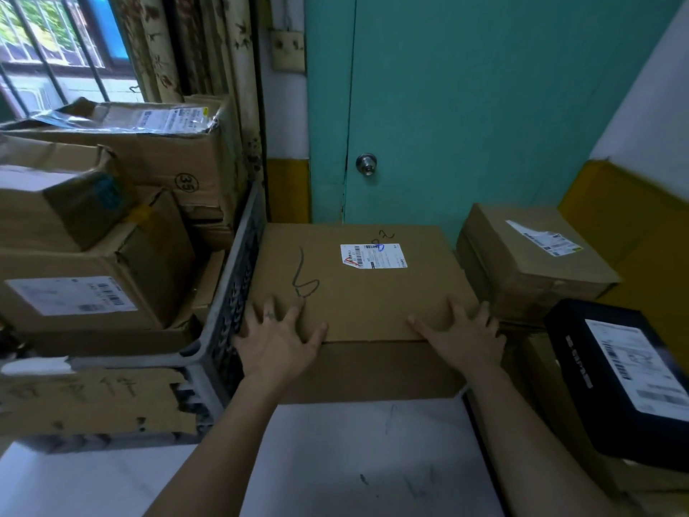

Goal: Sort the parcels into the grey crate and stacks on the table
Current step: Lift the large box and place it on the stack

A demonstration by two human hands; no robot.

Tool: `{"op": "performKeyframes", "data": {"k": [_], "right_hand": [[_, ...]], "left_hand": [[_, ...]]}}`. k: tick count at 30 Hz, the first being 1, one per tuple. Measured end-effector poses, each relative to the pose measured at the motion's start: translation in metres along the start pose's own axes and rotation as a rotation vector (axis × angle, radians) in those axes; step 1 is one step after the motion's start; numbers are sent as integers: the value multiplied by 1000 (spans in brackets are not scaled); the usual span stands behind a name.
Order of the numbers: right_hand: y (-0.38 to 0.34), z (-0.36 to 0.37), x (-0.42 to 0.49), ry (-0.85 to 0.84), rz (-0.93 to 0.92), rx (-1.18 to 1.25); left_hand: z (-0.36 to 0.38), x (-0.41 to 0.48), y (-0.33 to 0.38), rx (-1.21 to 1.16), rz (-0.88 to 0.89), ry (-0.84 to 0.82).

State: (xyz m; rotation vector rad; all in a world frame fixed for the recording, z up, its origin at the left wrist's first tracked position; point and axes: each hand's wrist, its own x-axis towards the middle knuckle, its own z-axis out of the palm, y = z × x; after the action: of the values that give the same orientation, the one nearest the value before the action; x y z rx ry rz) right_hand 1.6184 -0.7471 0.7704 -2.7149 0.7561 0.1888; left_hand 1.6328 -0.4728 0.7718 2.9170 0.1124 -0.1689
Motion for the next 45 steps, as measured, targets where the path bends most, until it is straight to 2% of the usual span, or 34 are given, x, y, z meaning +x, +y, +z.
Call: {"op": "performKeyframes", "data": {"k": [12,21,33,42,45], "right_hand": [[18,3,-50,-16,10,27],[40,11,-78,37,-45,-23],[60,14,-62,105,-43,0],[59,11,-64,98,-18,7],[58,8,-70,83,-14,-3]], "left_hand": [[8,-44,-15,80,-9,22],[15,-86,-14,130,-22,-7],[21,-73,13,124,25,25],[28,-70,9,74,52,125],[27,-77,5,80,52,100]]}}
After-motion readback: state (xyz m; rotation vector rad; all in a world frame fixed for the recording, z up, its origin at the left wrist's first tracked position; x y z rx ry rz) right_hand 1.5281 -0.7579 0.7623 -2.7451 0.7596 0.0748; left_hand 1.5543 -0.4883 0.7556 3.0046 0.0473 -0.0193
